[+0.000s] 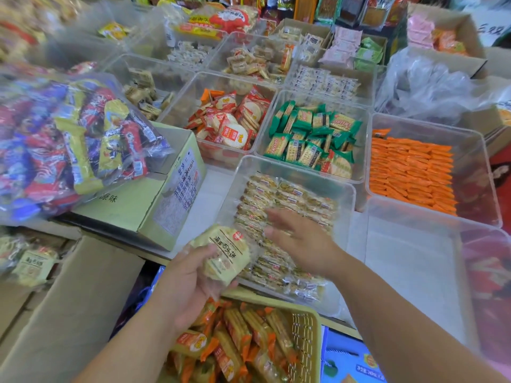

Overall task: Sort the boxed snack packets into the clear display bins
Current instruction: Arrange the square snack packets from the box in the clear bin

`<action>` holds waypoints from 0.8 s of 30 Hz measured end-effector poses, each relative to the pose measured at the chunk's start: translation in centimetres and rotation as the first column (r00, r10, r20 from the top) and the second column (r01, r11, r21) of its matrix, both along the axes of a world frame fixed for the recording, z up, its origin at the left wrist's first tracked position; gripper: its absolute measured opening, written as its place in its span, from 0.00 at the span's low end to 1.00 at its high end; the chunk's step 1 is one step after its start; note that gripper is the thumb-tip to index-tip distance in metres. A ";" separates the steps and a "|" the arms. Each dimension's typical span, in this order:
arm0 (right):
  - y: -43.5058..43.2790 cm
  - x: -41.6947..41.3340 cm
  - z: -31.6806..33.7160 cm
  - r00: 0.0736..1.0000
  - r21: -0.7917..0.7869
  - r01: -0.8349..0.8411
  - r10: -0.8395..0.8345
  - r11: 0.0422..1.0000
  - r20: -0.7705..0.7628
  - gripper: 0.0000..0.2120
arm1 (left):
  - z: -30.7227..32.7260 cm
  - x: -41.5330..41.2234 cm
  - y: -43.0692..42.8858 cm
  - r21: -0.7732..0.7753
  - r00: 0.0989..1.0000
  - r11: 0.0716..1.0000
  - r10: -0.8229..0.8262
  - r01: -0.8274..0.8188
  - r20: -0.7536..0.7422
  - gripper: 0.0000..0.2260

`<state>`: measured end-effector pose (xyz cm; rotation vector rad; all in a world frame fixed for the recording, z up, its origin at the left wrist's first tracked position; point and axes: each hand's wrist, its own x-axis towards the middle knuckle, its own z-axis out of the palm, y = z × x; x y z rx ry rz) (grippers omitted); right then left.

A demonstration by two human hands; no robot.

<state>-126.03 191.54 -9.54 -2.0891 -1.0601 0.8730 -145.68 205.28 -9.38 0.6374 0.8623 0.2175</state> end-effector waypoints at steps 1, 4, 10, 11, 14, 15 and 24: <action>-0.8 -1.6 0.7 0.992 0.103 -0.009 0.021 0.995 -0.125 0.23 | 0.2 -0.1 -0.3 -0.002 1.000 1.000 -0.018 0.018 -0.024 0.23; -3.1 -4.8 1.9 0.973 0.251 -0.062 0.114 0.966 -0.199 0.29 | 1.3 -0.4 -1.2 -0.004 0.984 0.992 -0.122 0.123 -0.129 0.19; -5.8 -5.8 2.9 0.973 0.224 -0.192 0.215 0.956 -0.083 0.38 | 2.2 -0.9 -1.4 -0.108 0.959 0.965 -0.252 0.239 -0.129 0.18; -6.0 -5.8 2.8 0.975 0.193 -0.216 0.220 0.957 0.000 0.38 | 2.4 -0.9 -1.4 -0.119 0.957 0.959 -0.270 0.257 -0.108 0.18; -6.2 -5.9 2.6 0.935 0.157 -0.267 0.215 0.951 0.283 0.31 | 2.4 -0.9 -1.5 -0.101 0.943 0.947 -0.316 0.306 -0.105 0.17; -6.3 -6.1 2.5 0.914 0.163 -0.278 0.209 0.947 0.347 0.28 | 2.4 -0.9 -1.6 -0.097 0.936 0.942 -0.331 0.321 -0.116 0.16; -6.3 -6.6 1.9 0.892 0.337 -0.066 -0.096 0.939 0.442 0.16 | -0.1 -0.9 0.9 0.702 0.854 0.598 0.054 0.387 -0.517 0.07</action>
